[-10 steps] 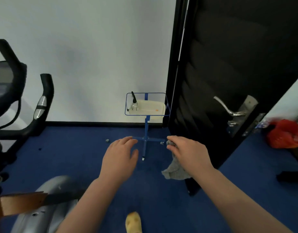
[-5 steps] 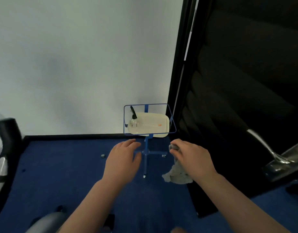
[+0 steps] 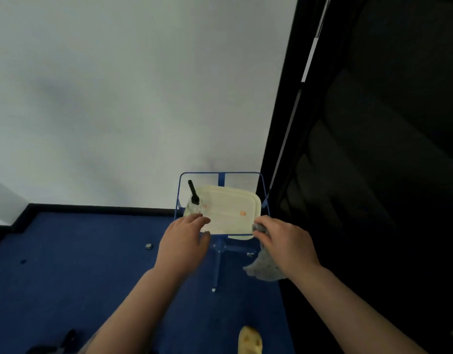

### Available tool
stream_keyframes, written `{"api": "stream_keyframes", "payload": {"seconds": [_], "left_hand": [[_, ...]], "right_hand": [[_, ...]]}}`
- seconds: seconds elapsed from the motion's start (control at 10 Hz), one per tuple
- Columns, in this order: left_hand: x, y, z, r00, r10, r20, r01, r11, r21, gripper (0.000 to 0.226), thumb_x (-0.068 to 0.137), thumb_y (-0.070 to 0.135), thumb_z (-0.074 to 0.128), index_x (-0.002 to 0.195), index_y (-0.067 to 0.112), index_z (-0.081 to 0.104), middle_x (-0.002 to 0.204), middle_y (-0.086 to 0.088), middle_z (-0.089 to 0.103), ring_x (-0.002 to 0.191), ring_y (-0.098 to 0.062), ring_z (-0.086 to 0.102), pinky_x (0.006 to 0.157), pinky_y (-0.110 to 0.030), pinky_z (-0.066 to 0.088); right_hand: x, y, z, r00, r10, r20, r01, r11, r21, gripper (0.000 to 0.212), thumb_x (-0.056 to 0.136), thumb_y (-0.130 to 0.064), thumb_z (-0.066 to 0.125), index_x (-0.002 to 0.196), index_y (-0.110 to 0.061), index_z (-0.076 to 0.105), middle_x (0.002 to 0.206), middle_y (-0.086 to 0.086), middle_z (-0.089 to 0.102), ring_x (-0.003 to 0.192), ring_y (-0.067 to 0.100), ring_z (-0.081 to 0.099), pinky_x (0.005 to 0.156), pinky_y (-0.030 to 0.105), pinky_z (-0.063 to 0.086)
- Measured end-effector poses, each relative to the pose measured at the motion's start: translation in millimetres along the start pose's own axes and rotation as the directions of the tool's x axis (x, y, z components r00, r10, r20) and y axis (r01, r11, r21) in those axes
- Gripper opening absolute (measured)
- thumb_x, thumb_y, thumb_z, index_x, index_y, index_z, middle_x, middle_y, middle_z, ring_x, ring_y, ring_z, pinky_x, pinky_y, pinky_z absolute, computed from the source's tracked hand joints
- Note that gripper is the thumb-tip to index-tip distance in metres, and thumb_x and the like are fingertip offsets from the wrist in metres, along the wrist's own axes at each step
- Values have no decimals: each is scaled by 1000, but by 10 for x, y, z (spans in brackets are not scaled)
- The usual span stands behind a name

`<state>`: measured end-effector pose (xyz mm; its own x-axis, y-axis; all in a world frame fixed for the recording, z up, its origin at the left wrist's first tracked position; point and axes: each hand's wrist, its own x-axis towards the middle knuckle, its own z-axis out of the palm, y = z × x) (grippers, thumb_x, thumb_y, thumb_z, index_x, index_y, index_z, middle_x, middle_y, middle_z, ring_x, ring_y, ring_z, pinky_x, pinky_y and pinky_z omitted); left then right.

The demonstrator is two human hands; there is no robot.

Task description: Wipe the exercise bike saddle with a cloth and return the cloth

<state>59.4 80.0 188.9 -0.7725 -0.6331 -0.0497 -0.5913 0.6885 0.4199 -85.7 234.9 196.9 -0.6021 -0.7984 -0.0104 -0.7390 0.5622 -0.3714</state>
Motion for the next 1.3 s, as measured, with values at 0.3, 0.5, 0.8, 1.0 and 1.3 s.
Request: {"api": "stream_keyframes", "payload": {"seconds": [0.3,0.5,0.8,1.0,1.3], "left_hand": [[788,-133,305,991,-92,94,94,995,-19,37,91,25,45,127,23,55,137,6,52,124,-18,46,105,-33,34],[1436,-344,542,971,-40,236,42,999,-4,37,92,27,44,127,23,54,137,5,52,125,-20,46,105,-35,34],[2072,-668,1069,940,-35,340,52,998,-41,39,91,25,43,129,21,52,138,3,51,124,-20,46,102,-33,33],[2201,-827,1226,935,-34,353,61,996,-66,39,92,25,44,130,21,51,138,3,51,124,-20,46,101,-33,34],[2367,-700,919,957,-42,287,65,995,-72,38,91,24,44,128,22,53,135,4,53,121,-20,48,103,-35,37]], "right_hand": [[1023,331,305,995,11,102,-13,1000,22,19,92,-36,54,105,-23,60,104,-10,69,90,14,63,66,27,45],[1716,443,668,983,65,170,-67,998,4,20,93,-37,53,104,-23,60,102,-8,69,87,15,64,65,29,49],[2514,642,1578,957,109,268,-113,994,0,19,92,-31,54,108,-19,56,106,-2,67,91,21,62,70,35,51],[2595,795,2043,916,152,372,-155,988,-23,15,93,-30,52,104,-19,54,105,1,66,87,23,61,68,39,52],[2694,824,1683,903,163,397,-166,986,-29,39,95,-35,48,132,-21,46,133,1,55,109,24,56,77,34,48]]}}
